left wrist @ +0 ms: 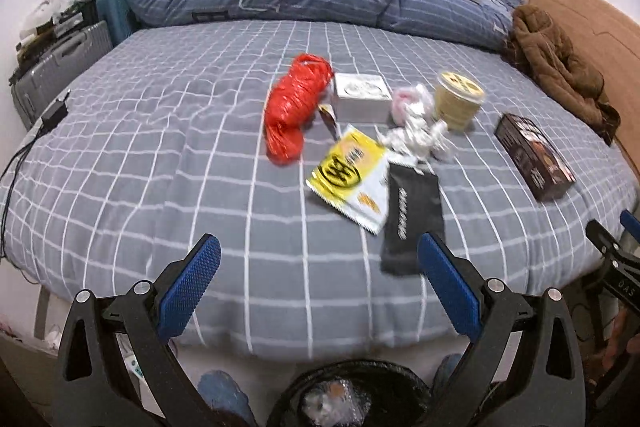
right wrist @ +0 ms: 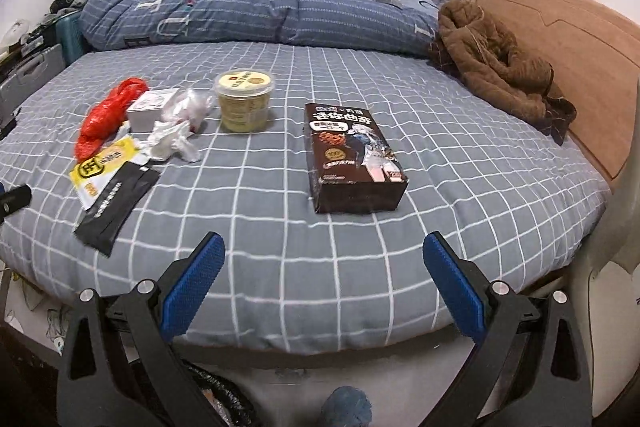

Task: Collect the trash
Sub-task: 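Raise both empty tools back toward the remaining trash on the bed, then grasp the red plastic bag with the left tool while the right tool grasps the yogurt cup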

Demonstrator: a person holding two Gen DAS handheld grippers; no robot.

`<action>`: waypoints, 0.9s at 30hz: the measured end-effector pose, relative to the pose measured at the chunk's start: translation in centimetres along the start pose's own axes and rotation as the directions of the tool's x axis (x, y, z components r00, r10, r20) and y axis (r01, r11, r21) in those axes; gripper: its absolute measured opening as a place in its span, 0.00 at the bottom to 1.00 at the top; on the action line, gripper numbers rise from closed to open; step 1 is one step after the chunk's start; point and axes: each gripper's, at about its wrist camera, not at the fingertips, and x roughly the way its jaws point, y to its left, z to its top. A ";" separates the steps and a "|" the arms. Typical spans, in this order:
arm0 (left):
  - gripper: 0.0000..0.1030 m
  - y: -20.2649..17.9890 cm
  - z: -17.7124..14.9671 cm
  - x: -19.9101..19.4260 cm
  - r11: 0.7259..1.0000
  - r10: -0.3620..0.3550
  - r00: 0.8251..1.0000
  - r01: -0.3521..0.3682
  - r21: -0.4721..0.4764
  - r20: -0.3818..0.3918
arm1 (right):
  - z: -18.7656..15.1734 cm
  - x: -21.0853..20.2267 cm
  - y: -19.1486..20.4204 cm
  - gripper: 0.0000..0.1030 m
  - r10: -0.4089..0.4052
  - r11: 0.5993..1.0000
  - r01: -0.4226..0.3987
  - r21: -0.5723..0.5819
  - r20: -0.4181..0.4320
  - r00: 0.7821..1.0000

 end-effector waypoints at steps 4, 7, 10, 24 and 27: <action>0.94 0.9 1.7 1.5 1.000 0.003 1.000 -0.003 -0.015 -0.005 | 1.2 1.6 -0.8 0.93 -0.008 1.000 0.008 0.017 -0.008 1.000; 0.94 1.2 2.8 2.7 1.000 0.005 1.000 -0.005 -0.013 -0.011 | 2.2 3.0 -1.2 0.93 -0.015 1.000 0.015 0.022 -0.017 1.000; 0.94 1.5 3.9 3.8 1.000 0.012 1.000 -0.012 -0.007 -0.011 | 3.1 4.3 -1.2 0.93 -0.019 1.000 0.019 0.014 -0.021 1.000; 0.94 2.8 9.0 9.9 0.998 0.052 0.998 -0.051 0.021 -0.029 | 7.9 9.9 1.9 0.93 0.013 0.999 -0.013 -0.030 -0.014 1.000; 0.94 2.7 10.2 11.4 0.998 0.058 0.998 -0.057 0.029 -0.034 | 9.2 11.0 3.6 0.93 0.042 0.998 -0.042 -0.050 0.002 0.999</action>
